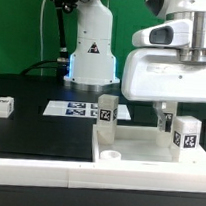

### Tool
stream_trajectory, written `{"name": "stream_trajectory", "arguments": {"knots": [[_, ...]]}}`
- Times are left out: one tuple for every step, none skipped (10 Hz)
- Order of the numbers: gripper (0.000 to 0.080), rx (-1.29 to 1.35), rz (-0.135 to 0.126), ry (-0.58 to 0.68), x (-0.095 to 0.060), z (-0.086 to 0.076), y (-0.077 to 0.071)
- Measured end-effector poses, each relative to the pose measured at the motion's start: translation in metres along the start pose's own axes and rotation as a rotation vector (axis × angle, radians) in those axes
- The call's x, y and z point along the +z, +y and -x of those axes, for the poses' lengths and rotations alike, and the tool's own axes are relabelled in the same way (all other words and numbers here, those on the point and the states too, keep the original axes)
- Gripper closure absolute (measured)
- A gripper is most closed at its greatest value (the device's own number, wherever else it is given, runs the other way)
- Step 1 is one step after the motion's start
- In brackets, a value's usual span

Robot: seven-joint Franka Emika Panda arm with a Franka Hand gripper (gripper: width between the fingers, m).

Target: Assemble square table

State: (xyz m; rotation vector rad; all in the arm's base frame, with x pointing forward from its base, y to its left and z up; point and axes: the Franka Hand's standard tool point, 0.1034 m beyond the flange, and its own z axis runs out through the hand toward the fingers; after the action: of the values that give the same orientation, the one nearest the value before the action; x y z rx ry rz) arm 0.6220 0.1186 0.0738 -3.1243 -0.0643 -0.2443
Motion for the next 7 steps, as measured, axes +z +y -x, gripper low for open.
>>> {"name": "stream_trajectory", "arguments": {"knots": [[0.0465,0.000,0.000,0.000,0.0001,0.0000,0.0001],[0.0465,0.012,0.000,0.000,0.0001,0.0000,0.0001],[0.0509,0.025,0.000,0.000,0.0002,0.0000,0.0003],[0.0509,0.027,0.000,0.000,0.0002,0.0000,0.0003],[0.0509,0.061,0.000,0.000,0.0003,0.0001,0.0005],[0.0509,0.131,-0.001,-0.001,0.0004,0.0001,0.0005],[0.0509,0.222,0.000,-0.001,0.0005,0.0002,0.0018]]}}
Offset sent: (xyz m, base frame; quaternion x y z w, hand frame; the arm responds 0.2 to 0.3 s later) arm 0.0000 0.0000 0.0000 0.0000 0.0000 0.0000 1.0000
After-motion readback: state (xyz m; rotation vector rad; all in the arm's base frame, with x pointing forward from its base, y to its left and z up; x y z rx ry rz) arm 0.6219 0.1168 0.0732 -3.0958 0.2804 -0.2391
